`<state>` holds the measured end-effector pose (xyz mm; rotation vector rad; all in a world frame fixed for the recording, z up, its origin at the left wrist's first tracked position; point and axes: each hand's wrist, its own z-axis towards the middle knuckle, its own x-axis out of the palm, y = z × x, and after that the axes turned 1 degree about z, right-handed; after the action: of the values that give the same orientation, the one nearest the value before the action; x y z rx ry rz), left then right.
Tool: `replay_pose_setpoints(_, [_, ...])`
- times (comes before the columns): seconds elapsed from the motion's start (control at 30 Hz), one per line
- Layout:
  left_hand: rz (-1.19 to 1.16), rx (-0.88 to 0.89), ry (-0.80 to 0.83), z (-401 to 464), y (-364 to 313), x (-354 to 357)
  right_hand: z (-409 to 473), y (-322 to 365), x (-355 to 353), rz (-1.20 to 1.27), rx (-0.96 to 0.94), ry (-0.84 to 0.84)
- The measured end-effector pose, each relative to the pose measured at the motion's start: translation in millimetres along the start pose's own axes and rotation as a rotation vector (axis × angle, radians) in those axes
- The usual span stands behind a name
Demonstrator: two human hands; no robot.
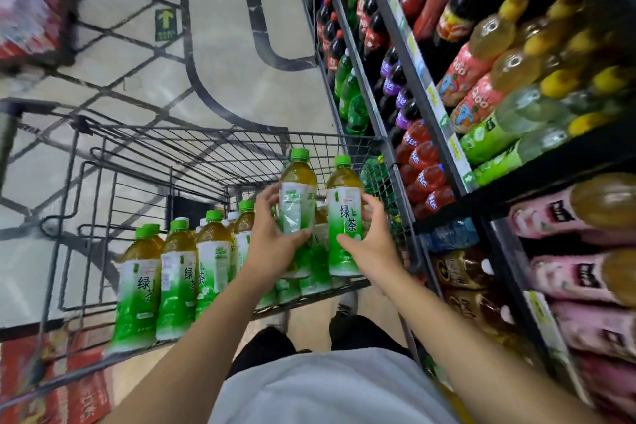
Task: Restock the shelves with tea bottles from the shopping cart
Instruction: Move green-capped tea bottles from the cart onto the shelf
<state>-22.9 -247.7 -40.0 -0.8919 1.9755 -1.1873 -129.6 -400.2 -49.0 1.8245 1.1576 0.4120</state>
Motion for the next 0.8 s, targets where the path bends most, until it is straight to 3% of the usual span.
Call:
replay_pose_setpoints(0.47, [-0.024,0.322,0.38,-13.3,-70.8,-48.5,-96.0,50.4,34.7,0.122,-0.272,-0.526])
replay_pose_setpoints(0.8, [-0.08,0.453,0.683,-54.8,-113.0,-13.6,-188.3,52.0,15.4,0.175,-0.323,-0.817])
